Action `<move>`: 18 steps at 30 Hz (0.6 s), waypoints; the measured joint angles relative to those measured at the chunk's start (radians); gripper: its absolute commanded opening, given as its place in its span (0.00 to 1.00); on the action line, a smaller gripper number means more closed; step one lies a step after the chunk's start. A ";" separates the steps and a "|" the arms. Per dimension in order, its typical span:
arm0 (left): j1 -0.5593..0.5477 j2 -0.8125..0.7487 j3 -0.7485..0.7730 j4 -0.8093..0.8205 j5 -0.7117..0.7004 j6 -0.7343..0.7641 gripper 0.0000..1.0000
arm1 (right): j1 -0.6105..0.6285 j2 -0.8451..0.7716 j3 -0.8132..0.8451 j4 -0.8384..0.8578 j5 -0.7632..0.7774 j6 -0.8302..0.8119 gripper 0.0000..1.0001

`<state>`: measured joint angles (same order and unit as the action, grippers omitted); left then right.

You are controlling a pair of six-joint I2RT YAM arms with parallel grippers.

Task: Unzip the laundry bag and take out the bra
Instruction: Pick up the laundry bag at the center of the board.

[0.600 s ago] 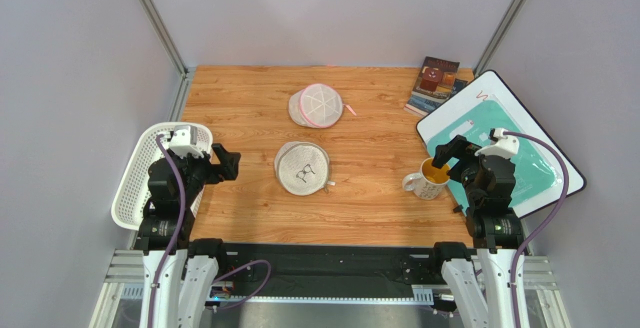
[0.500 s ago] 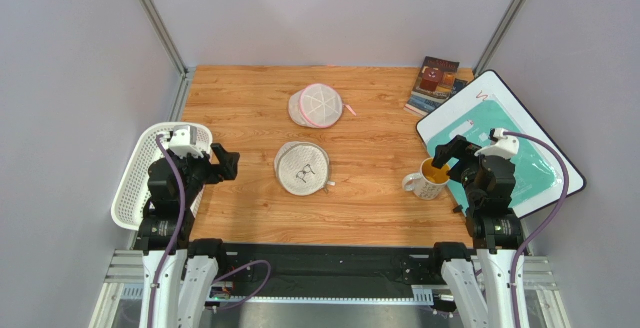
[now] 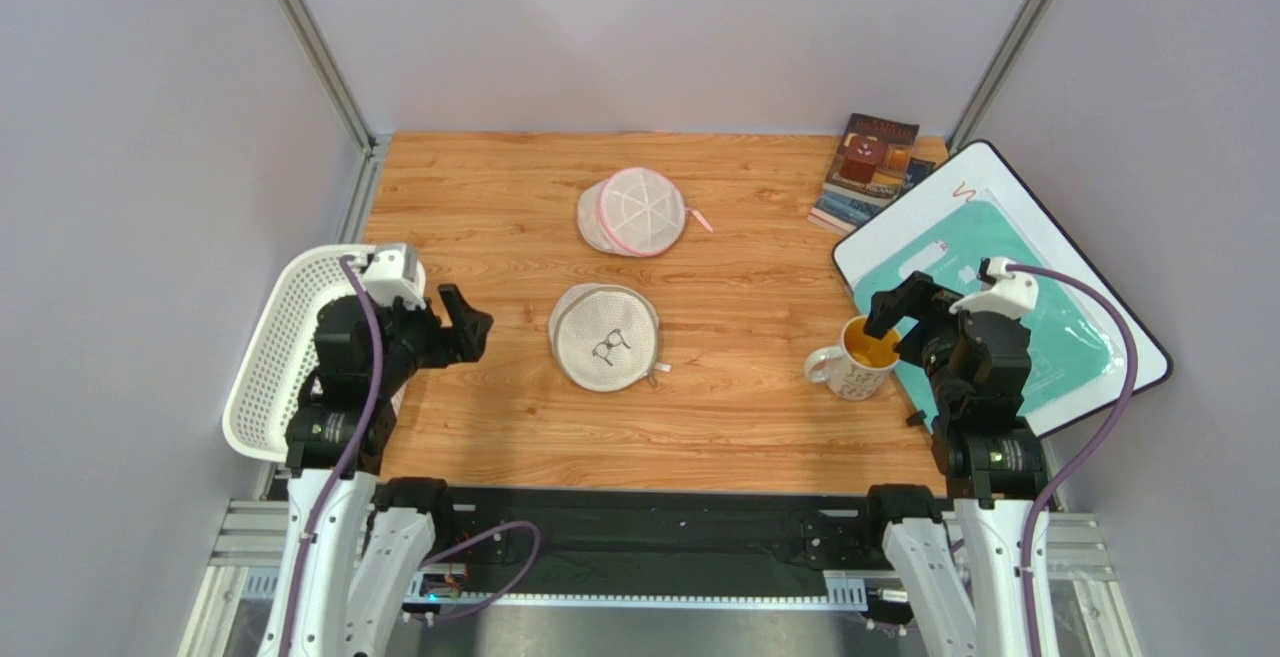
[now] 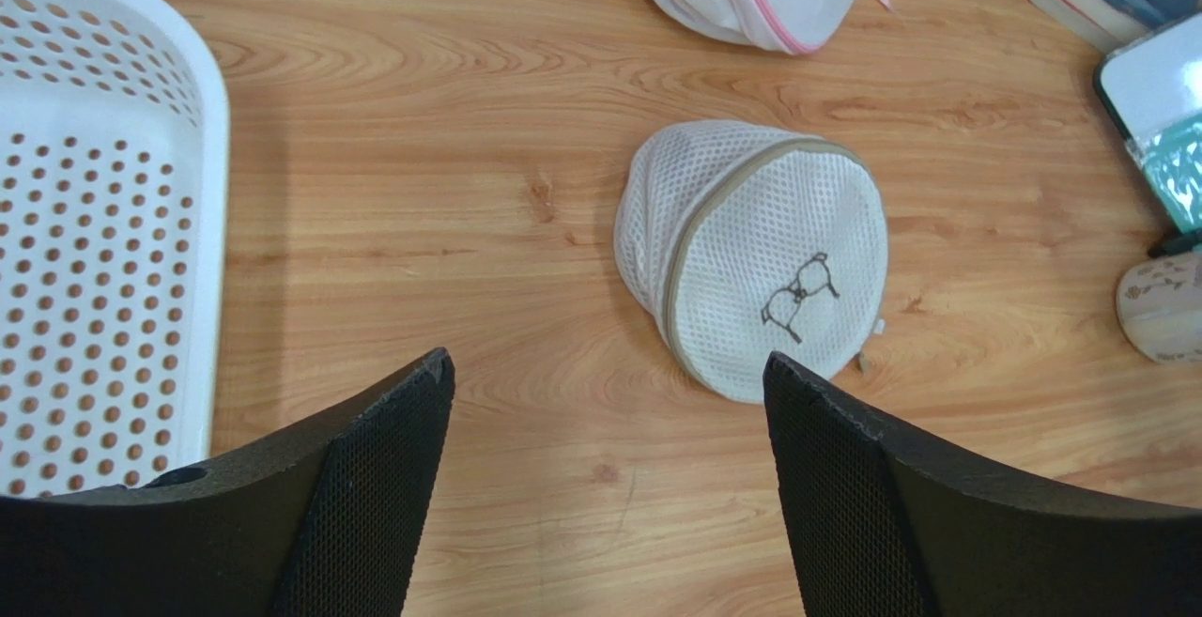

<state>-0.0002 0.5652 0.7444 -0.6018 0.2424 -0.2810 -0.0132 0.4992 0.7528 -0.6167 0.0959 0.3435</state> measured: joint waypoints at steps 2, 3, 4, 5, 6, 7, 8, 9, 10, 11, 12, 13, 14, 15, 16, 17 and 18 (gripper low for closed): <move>-0.047 0.009 0.001 -0.008 -0.018 0.000 0.85 | 0.000 0.000 0.000 0.000 0.000 0.000 0.94; -0.074 0.015 0.001 -0.011 -0.030 -0.003 0.85 | 0.000 0.000 0.000 0.000 -0.001 0.000 0.94; -0.126 0.028 0.002 -0.020 -0.063 -0.008 0.85 | 0.000 0.000 0.000 0.000 -0.001 0.000 0.94; -0.174 0.038 0.003 -0.024 -0.091 -0.016 0.84 | 0.000 0.001 0.000 0.000 -0.002 0.000 0.94; -0.239 0.050 0.003 -0.025 -0.119 -0.032 0.78 | 0.000 0.002 0.000 0.000 -0.004 0.000 0.94; -0.301 0.065 0.003 -0.026 -0.145 -0.051 0.77 | 0.000 0.002 0.000 0.000 -0.005 0.000 0.93; -0.364 0.079 0.002 -0.025 -0.172 -0.071 0.76 | 0.000 0.003 0.000 0.000 -0.008 0.000 0.93; -0.421 0.108 -0.003 -0.014 -0.214 -0.099 0.77 | 0.000 0.004 0.000 0.000 -0.010 0.000 0.93; -0.457 0.113 -0.004 -0.013 -0.218 -0.103 0.78 | 0.000 0.005 0.000 -0.001 -0.012 0.000 0.93; -0.498 0.140 -0.016 0.013 -0.226 -0.123 0.78 | 0.000 0.006 0.000 -0.001 -0.014 0.000 0.93; -0.524 0.172 -0.034 0.046 -0.227 -0.141 0.79 | 0.000 0.006 0.000 -0.001 -0.017 0.000 0.93; -0.539 0.211 -0.058 0.084 -0.229 -0.157 0.80 | 0.000 0.007 0.000 -0.001 -0.020 0.000 0.93; -0.544 0.243 -0.082 0.120 -0.229 -0.168 0.80 | 0.000 0.007 0.000 -0.002 -0.022 0.000 0.93; -0.548 0.286 -0.114 0.163 -0.230 -0.183 0.81 | 0.000 0.007 0.000 -0.003 -0.024 0.000 0.93; -0.548 0.330 -0.146 0.194 -0.232 -0.196 0.81 | 0.000 0.007 0.000 -0.005 -0.027 0.000 0.93; -0.548 0.367 -0.174 0.217 -0.233 -0.209 0.82 | 0.000 0.007 0.000 -0.008 -0.028 0.000 0.93; -0.547 0.402 -0.202 0.238 -0.236 -0.221 0.84 | 0.000 0.007 0.000 -0.011 -0.031 0.000 0.93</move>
<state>-0.5472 0.9672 0.5426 -0.3641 0.0063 -0.5022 -0.0132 0.5060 0.7528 -0.6277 0.0650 0.3431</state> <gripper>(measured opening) 0.808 0.934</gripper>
